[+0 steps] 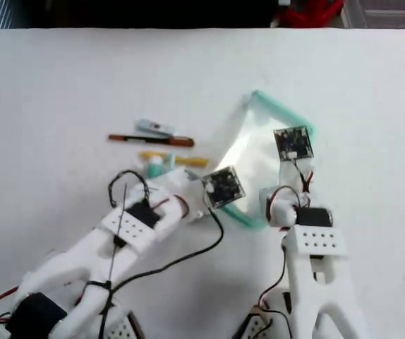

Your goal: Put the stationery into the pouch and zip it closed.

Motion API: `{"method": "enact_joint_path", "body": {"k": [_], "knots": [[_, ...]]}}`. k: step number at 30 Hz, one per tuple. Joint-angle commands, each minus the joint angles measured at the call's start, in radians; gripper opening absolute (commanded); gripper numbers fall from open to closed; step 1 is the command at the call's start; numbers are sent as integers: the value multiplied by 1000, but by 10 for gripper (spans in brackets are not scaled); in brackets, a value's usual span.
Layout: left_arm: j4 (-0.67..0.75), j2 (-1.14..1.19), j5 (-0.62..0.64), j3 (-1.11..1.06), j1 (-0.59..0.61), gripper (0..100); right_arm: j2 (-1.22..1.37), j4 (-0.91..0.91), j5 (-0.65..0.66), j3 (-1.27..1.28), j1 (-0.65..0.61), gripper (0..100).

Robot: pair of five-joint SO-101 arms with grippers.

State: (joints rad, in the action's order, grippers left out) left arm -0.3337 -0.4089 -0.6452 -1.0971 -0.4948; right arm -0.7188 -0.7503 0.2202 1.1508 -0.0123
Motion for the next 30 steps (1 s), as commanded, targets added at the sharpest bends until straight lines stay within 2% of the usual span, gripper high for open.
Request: {"method": "enact_joint_path", "body": {"k": [1, 6, 9, 13, 17, 21, 24, 27, 30], "knots": [[-95, -85, 54, 103, -19, 21, -44, 19, -8, -34, 12, 21], [-288, -355, 51, 157, -4, 21, -45, 44, -28, -51, 97, 19], [-387, -538, 51, 178, 19, 21, -45, 48, -84, -74, 166, 21], [-497, -711, 54, 226, 38, 21, -45, 48, -78, -80, 176, 21], [-551, -760, 63, 313, 39, 21, -58, 48, 5, -84, 176, 21], [-554, -760, 153, 399, 41, 21, -179, 10, 63, -66, 174, 21], [-552, -742, 195, 440, 41, 21, -346, -48, 121, -29, 119, 21], [-552, -651, 238, 485, 44, 21, -539, -137, 221, 32, -22, 22], [-552, -522, 310, 560, 90, 21, -708, -274, 276, 54, -139, 117]]}}
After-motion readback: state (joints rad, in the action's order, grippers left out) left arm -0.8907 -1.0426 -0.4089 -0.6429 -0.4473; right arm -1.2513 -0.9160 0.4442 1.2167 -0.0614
